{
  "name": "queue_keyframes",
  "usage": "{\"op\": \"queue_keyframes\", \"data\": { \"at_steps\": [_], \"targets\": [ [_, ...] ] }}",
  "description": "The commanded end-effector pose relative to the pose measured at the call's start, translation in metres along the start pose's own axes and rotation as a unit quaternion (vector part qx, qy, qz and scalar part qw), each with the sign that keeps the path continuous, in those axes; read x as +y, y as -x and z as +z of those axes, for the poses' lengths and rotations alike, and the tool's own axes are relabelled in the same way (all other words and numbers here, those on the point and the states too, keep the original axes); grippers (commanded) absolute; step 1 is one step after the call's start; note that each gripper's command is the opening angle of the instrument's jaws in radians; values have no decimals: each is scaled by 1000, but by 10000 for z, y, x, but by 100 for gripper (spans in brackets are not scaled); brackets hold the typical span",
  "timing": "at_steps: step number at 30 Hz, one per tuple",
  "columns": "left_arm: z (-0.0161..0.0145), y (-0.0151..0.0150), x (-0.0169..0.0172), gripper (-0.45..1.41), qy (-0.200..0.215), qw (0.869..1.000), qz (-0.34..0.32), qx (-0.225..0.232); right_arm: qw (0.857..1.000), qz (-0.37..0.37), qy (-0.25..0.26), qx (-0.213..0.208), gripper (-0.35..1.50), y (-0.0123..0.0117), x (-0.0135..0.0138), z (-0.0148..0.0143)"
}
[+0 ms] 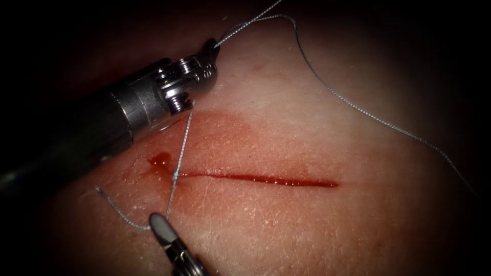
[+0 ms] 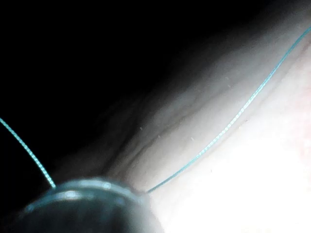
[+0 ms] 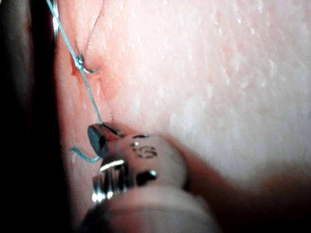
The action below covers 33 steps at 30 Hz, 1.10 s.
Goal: Wound Closure
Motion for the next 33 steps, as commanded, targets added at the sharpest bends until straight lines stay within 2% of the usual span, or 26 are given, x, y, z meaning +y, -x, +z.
{"op": "queue_keyframes", "data": {
  "at_steps": [1,4,5,6,7,8,9,10,11,12,13,14,15,17,19,20,22,25,28,33],
  "targets": [
    [2,10,10,-45,4,1000,-3,-1,1000,-1,-2,0,-35,-2,-6,7],
    [2,10,10,-45,5,1000,-5,0,1000,-13,-3,1,-35,-2,-5,7],
    [-1,9,9,-45,-8,1000,-19,-7,998,-58,0,19,-35,-7,-9,11],
    [-5,9,9,-45,-20,999,-34,-11,997,-77,3,27,-16,-9,-12,13],
    [-26,13,15,-45,-58,991,-123,-1,993,-111,-4,33,89,-28,-25,19],
    [-36,16,21,-45,-74,981,-176,14,993,-119,-10,18,98,-35,-29,17],
    [-49,25,35,-45,-106,965,-239,26,989,-144,-20,-18,110,-47,-36,12],
    [-56,28,43,-45,-124,955,-267,28,986,-160,-27,-33,113,-56,-39,6],
    [-74,35,63,-45,-152,937,-313,28,980,-186,-39,-50,118,-69,-46,-5],
    [-98,42,86,-45,-180,912,-366,36,973,-218,-58,-54,128,-84,-55,-25],
    [-105,44,92,-45,-186,908,-375,34,972,-222,-61,-55,128,-87,-58,-29],
    [-113,46,97,-45,-194,897,-395,32,966,-243,-67,-55,125,-92,-63,-36],
    [-130,50,102,-45,-213,883,-417,20,953,-289,-69,-52,121,-111,-80,-45],
    [-144,52,96,-45,-233,871,-433,14,941,-333,-58,-29,120,-137,-95,-34],
    [-148,55,92,-45,-245,869,-429,3,920,-386,-63,-28,120,-155,-90,-18],
    [-149,57,92,-45,-253,863,-438,-5,908,-412,-67,-32,121,-165,-82,-6],
    [-148,62,97,-45,-256,861,-439,-9,886,-459,-59,-33,130,-177,-67,15],
    [-146,68,103,-45,-256,859,-444,-20,860,-506,-45,-54,133,-187,-53,46],
    [-145,75,110,-45,-252,858,-446,-26,849,-525,-43,-47,143,-203,-47,83],
    [-146,78,115,-45,-250,858,-447,-27,837,-542,-51,-55,148,-208,-46,106]
  ]
}}
